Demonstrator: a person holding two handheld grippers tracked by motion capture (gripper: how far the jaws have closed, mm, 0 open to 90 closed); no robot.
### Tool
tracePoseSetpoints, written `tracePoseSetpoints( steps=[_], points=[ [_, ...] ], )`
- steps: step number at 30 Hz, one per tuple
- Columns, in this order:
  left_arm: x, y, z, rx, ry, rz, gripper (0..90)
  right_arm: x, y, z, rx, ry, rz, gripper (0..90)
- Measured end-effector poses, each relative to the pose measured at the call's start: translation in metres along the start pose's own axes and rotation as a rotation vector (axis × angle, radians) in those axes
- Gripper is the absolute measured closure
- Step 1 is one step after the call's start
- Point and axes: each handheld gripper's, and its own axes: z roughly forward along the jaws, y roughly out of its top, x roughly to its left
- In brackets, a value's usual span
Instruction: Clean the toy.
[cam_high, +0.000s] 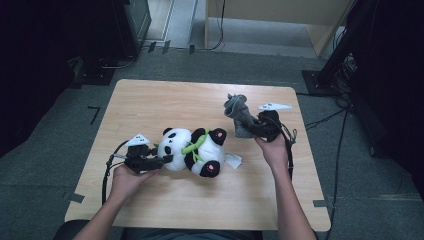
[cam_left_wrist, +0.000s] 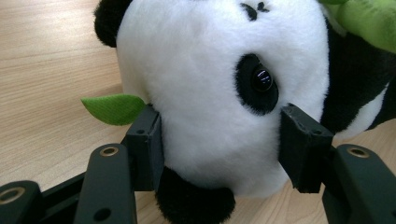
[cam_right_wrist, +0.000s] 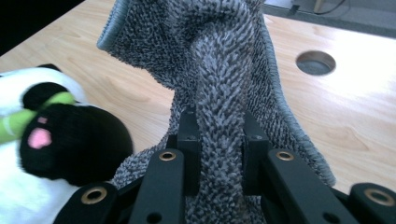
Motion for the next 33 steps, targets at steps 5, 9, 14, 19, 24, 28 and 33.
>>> tracePoseSetpoints(
  steps=[5, 9, 14, 19, 24, 28, 33],
  points=[
    [-0.003, -0.003, -0.001, -0.007, 0.004, -0.006, 40.9, 0.018, 0.013, -0.001, 0.011, 0.036, -0.018, 76.5],
    [-0.006, -0.005, -0.001, -0.014, 0.010, -0.010, 41.1, 0.036, 0.025, 0.001, 0.016, 0.064, -0.062, 76.5],
    [-0.008, -0.008, -0.001, -0.022, 0.016, -0.009, 41.1, 0.055, 0.035, 0.002, 0.017, 0.094, -0.117, 76.5],
    [-0.010, -0.008, -0.002, -0.022, 0.028, 0.000, 41.1, 0.070, 0.042, 0.005, 0.023, 0.127, -0.140, 76.5],
    [-0.010, -0.008, -0.002, -0.024, 0.030, 0.000, 41.2, 0.092, 0.047, 0.009, 0.034, 0.160, -0.180, 76.3],
    [-0.011, -0.009, -0.002, -0.027, 0.033, 0.002, 41.2, 0.107, 0.050, 0.020, 0.042, 0.189, -0.222, 76.2],
    [-0.012, -0.009, -0.002, -0.021, 0.038, 0.013, 41.2, 0.126, 0.049, 0.035, 0.063, 0.222, -0.261, 76.0]
  ],
)
